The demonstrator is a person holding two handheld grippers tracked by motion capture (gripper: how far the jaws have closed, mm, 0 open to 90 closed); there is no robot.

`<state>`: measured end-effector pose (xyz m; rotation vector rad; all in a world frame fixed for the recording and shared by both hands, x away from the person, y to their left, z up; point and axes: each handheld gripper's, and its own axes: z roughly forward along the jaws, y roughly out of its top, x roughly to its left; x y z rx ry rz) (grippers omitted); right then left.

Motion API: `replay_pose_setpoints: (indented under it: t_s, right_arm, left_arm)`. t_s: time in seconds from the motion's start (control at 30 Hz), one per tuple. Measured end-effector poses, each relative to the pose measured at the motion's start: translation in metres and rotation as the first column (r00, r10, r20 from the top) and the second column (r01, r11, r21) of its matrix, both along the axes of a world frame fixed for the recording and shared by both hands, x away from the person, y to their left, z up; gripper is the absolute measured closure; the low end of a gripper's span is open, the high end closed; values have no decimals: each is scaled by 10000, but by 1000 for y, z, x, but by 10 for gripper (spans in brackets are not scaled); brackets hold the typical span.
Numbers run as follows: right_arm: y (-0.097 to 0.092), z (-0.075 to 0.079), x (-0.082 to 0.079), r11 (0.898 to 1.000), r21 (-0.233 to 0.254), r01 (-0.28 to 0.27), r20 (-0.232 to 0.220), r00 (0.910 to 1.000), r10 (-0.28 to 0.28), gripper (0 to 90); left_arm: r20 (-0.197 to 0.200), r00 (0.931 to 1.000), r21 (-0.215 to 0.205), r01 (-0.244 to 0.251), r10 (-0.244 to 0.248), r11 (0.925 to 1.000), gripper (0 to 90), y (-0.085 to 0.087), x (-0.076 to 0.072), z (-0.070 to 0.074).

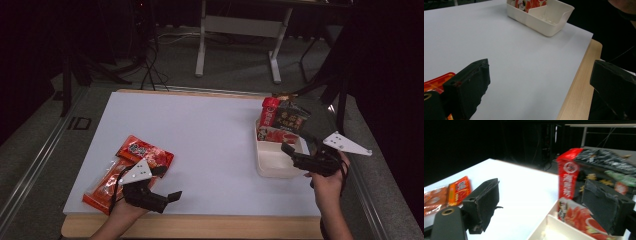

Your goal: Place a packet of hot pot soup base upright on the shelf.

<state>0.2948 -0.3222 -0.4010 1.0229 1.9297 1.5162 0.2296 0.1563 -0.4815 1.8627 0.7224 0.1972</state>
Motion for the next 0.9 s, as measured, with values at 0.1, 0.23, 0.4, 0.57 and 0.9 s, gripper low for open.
replay_pose_setpoints:
  t_s: [0.1, 0.23, 0.4, 0.57, 0.9]
  right_arm:
    - [9, -4, -6, 9995, -102, -289, -122, 9995, 287, 149]
    - [20, -9, -11, 9954, -294, -917, -104, 9958, 914, 150]
    - [23, -13, -14, 9907, -320, -1322, -84, 9912, 1320, 149]
    - [25, -12, -18, 9900, -405, -1352, 100, 9907, 1357, 150]
    - [29, -15, -22, 9873, -487, -1512, 108, 9883, 1519, 150]
  left_arm:
    - [-146, 9999, 52, 35, -34, 10000, 30, 4, 1, 2]
    - [-213, 9998, 218, 31, -26, 9998, 44, 10, 2, 2]
    - [-41, 9998, 323, -197, 199, 9993, 128, 22, 1, 1]
    - [79, 9975, 499, -710, 707, 9962, 195, 38, 2, 2]
    - [119, 9817, 808, -1904, 1901, 9784, 335, 79, 5, 2]
